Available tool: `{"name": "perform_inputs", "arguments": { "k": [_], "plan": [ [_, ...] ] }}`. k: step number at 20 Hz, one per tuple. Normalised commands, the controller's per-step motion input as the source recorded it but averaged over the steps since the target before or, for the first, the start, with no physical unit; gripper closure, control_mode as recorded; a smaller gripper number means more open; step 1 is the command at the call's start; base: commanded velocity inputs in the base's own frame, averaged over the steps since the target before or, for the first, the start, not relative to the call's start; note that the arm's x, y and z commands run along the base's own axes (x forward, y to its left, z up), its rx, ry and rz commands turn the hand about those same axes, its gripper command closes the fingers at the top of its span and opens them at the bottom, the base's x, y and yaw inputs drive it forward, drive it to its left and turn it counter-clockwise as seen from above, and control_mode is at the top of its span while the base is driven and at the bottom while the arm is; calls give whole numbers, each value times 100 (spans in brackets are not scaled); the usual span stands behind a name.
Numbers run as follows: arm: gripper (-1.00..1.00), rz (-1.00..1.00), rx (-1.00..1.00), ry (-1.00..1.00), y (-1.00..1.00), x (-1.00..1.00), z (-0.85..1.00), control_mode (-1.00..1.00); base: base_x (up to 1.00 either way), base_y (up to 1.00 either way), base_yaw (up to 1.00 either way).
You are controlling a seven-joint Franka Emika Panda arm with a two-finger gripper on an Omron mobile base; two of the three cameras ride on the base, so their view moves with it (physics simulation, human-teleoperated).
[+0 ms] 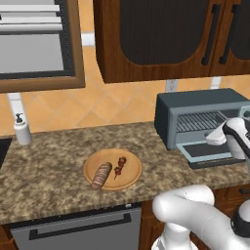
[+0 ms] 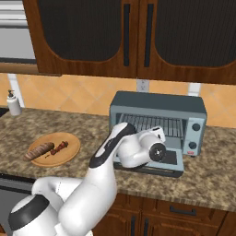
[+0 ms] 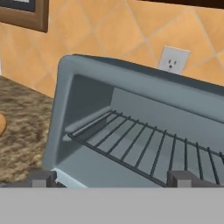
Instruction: Pick up the kebab skewer and baguette bread, and place them inside the toaster oven. Close the toaster oven door and start by setting the timer.
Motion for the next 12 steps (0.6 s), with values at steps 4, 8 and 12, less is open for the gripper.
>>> {"name": "perform_inputs", "arguments": {
  "k": [4, 8, 12],
  "plan": [
    [-100, 7, -11, -1, -9, 6, -26, -100, 0, 0, 0],
    [-100, 2, -9, -1, -4, 24, -2, -100, 0, 0, 0],
    [-100, 0, -14, 0, 0, 16, -23, -100, 0, 0, 0]
  ]
}}
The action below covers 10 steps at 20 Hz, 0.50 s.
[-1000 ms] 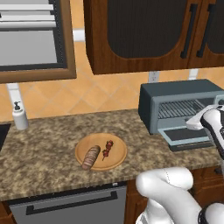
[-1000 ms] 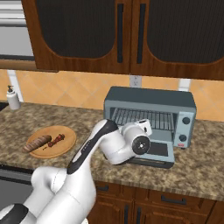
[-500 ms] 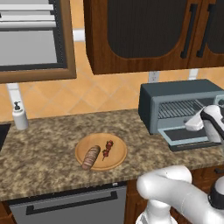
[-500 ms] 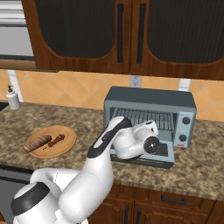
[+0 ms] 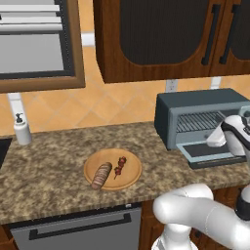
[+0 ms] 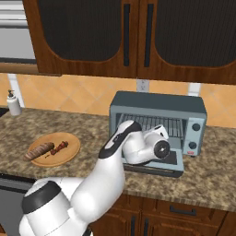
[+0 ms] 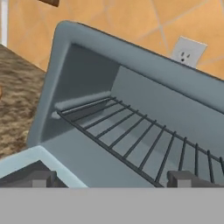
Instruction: Pick up the kebab skewer and baguette bread, and place them inside the toaster oven. Close the toaster oven door and start by setting the timer.
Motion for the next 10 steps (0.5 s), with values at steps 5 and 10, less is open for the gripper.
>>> {"name": "perform_inputs", "arguments": {
  "k": [5, 10],
  "plan": [
    [-100, 0, -11, 0, 0, 35, -20, -100, 0, 0, 0],
    [-100, 3, -6, -4, -5, 14, -11, -100, 0, 0, 0]
  ]
}}
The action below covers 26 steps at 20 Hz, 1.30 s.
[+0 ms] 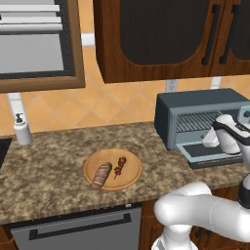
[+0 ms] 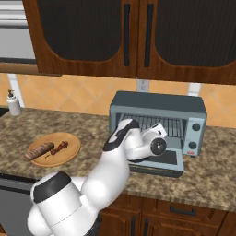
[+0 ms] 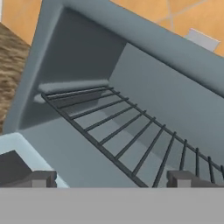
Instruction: Pick up the kebab skewer and baguette bread, and place them inside the toaster oven. Close the toaster oven door and start by setting the timer.
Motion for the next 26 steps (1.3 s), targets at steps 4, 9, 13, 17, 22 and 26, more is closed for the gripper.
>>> {"name": "perform_inputs", "arguments": {
  "k": [4, 9, 13, 17, 22, 26],
  "plan": [
    [-100, 4, -7, -10, -11, 13, -5, -100, 0, 0, 0],
    [-100, 1, -6, -3, -11, 27, -6, -100, 0, 0, 0],
    [-100, 0, -3, 0, -1, 35, -17, -100, 0, 0, 0],
    [-100, 0, 0, 0, -3, 30, -19, -100, 0, 0, 0],
    [-100, 0, 0, 0, -12, 28, -21, -100, 0, 0, 0],
    [-100, 0, 0, 0, -20, 32, -12, -100, 0, 0, 0]
  ]
}}
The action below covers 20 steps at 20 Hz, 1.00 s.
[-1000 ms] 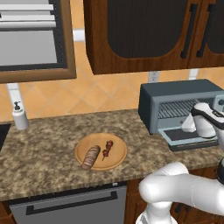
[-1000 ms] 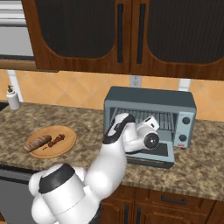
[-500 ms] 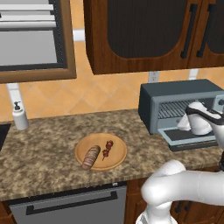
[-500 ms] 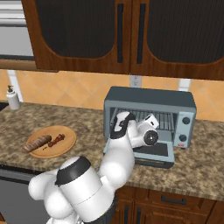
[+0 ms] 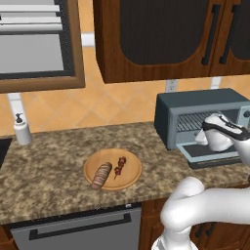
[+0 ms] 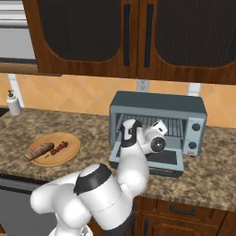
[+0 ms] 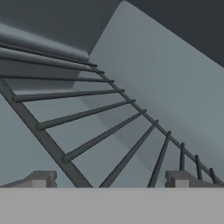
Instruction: Pick up the kebab skewer and baguette bread, and place them inside the toaster oven. Close the toaster oven door and start by setting the timer.
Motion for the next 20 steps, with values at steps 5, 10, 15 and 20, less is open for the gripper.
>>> {"name": "perform_inputs", "arguments": {
  "k": [5, 10, 15, 20],
  "plan": [
    [-100, 0, 0, 0, -28, 15, -6, -100, 0, 0, 0],
    [100, 0, 6, 0, -33, -1, 0, -100, 0, 0, 0],
    [100, 0, 14, 0, -29, -8, 2, -100, 0, 0, 0],
    [100, 0, 20, 1, -26, -37, 19, -100, 0, 0, 0]
  ]
}}
